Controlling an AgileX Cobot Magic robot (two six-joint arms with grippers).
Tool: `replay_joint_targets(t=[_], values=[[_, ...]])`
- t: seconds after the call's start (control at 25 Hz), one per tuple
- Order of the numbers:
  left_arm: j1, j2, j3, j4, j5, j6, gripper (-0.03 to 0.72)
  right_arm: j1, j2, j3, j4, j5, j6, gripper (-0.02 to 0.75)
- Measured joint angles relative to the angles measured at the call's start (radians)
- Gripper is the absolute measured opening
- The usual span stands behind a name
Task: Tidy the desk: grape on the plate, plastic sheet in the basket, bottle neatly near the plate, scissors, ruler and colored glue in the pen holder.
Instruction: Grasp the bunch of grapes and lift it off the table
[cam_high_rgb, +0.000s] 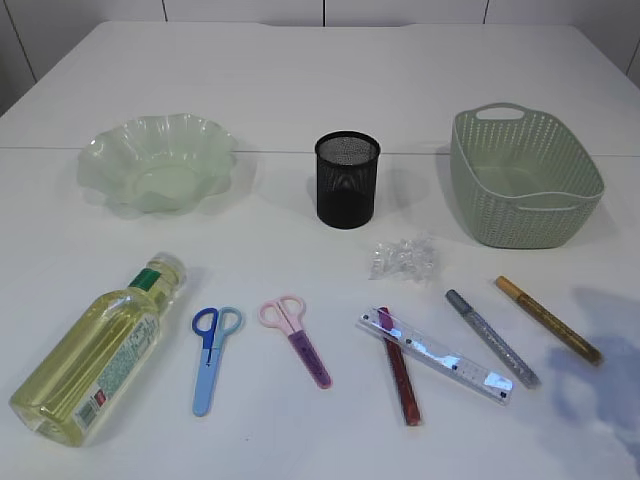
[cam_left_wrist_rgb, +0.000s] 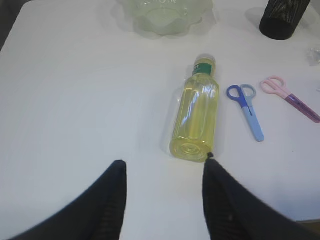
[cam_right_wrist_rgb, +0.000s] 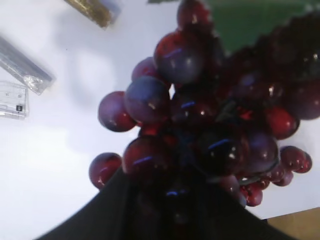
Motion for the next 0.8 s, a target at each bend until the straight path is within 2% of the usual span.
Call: replay_joint_targets(t=[0.6, 0.8], values=[[0.0, 0.0, 0.0, -0.046, 0.0, 0.0, 0.361, 0.0, -0.221, 0.002, -0.002, 0.064, -0.019, 0.218], [0.0, 0.041, 0.0, -0.085, -0.004, 0.002, 0.361, 0.0, -0.249, -0.028, 0.045, 0.064, -0.071, 0.218]])
